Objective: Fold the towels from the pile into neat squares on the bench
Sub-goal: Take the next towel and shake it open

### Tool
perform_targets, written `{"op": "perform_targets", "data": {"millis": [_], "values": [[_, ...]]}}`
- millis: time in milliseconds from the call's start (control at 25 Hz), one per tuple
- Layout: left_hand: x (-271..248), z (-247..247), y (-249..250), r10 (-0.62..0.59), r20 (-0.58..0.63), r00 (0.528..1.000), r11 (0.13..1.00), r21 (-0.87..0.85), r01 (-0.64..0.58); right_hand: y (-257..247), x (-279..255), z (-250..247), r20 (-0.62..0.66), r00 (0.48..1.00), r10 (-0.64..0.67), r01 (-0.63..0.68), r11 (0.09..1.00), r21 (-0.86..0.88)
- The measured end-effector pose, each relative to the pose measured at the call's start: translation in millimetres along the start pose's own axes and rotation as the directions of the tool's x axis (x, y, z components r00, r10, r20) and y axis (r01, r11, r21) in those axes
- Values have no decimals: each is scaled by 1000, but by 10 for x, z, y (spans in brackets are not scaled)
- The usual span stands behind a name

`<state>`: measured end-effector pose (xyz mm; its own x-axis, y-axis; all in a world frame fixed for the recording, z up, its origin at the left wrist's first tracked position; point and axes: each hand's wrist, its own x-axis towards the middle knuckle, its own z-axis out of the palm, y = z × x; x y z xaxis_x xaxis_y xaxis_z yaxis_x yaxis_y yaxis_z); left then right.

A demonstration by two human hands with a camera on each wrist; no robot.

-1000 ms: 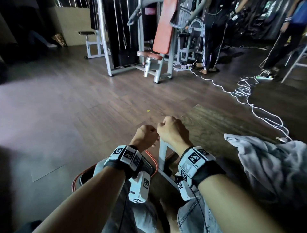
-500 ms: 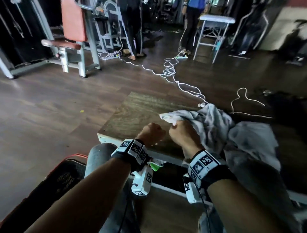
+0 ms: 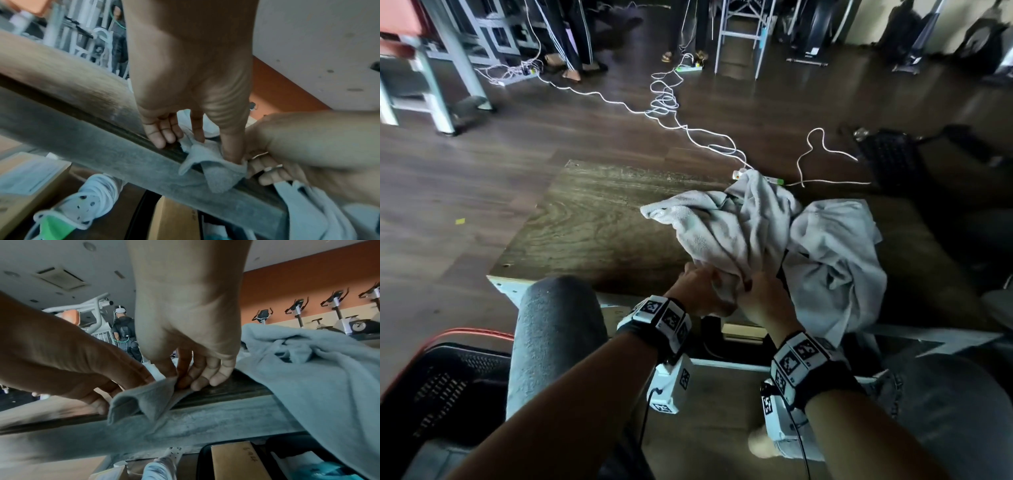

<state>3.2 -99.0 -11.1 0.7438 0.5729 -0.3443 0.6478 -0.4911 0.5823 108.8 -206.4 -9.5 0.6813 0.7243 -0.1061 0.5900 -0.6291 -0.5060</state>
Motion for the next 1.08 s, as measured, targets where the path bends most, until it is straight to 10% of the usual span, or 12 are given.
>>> {"op": "perform_targets", "data": {"millis": [160,400,760,1080], "values": [[-14,-56,-32,44,-191,981,986,-152,-74,-267,17,-24,-181,972,-151,196,944,266],[-10,-429,7,291,-551,782,942,23,-335,-637,131,-325,-345,879,-330,448,819,358],[-226,-1599,-343,117,-708,696,990,24,-142,-786,713,-1535,-622,737,-264,511,820,258],[-350,-1879,-263,129,-675,727,973,-56,-225,-820,809,-1270,-530,836,-139,378,846,376]]}}
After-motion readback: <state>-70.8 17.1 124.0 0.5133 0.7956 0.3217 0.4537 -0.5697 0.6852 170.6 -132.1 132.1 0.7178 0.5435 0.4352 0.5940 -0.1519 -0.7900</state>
